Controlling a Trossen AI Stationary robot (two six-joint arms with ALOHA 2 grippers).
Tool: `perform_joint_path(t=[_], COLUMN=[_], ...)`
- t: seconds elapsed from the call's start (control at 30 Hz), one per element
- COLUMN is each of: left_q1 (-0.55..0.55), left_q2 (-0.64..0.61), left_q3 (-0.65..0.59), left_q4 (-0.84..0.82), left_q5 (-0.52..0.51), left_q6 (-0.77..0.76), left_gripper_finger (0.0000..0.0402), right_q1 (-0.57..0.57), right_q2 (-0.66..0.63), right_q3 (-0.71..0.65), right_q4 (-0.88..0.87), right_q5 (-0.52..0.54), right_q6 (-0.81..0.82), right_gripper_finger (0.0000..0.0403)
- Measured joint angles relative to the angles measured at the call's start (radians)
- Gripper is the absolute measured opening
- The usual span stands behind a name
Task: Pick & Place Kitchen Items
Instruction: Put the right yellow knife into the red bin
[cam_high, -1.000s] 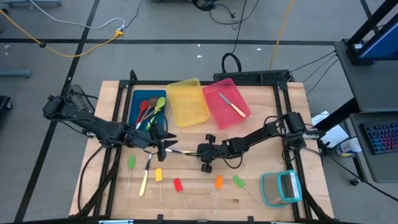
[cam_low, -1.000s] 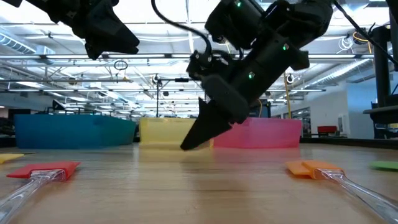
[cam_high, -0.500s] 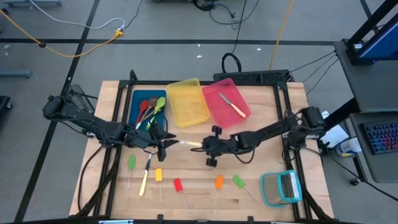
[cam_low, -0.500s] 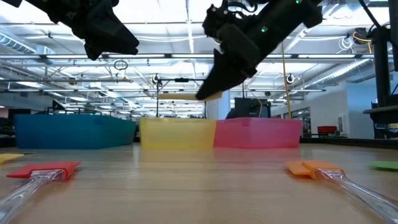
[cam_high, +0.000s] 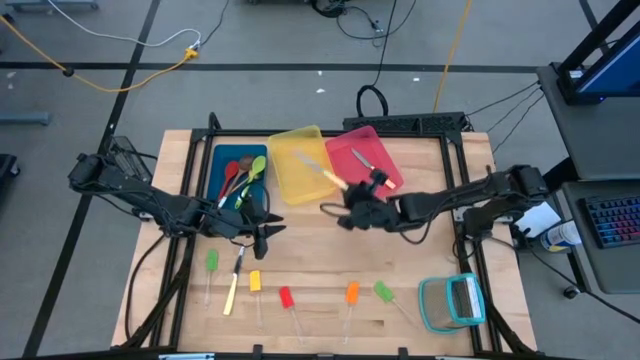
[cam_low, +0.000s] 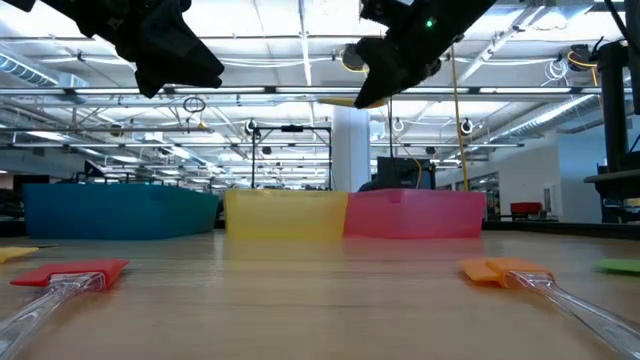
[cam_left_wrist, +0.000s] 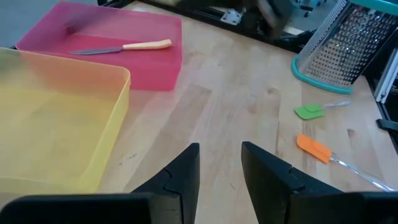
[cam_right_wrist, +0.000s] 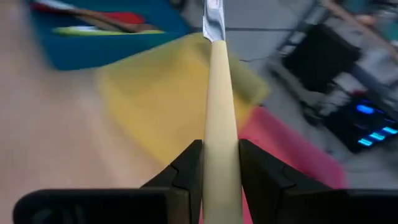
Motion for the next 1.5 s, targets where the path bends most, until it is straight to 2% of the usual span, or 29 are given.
perform_joint_path(t=[0.3,0.63,1.07,1.27,1.5], left_q1=[0.0,0.0,0.002,0.002,0.002], left_q2=[0.0,0.0,0.0,0.0,0.0], left_q3=[0.0,0.0,0.0,0.0,0.0], left_q4=[0.0,0.0,0.001,0.001,0.001], left_q5=[0.0,0.0,-0.001,-0.001,-0.001], left_q6=[-0.034,-0.021,-0.013,-0.004,0.008], left_gripper_finger=[0.0122,0.0122,0.0122,0.0122,0.0122], right_q1=[-0.19,-0.318,-0.396,-0.409,-0.431], right_q2=[-0.006,-0.004,-0.004,-0.006,-0.006], right_q3=[0.0,-0.136,-0.349,-0.368,-0.369], right_q4=[-0.094,-0.118,0.079,0.103,0.102], right_q5=[0.016,-0.182,-0.324,-0.331,-0.404], right_q6=[0.153,0.312,0.314,0.286,0.228], right_gripper_finger=[0.0078,0.0078,0.0078,0.0078,0.0078])
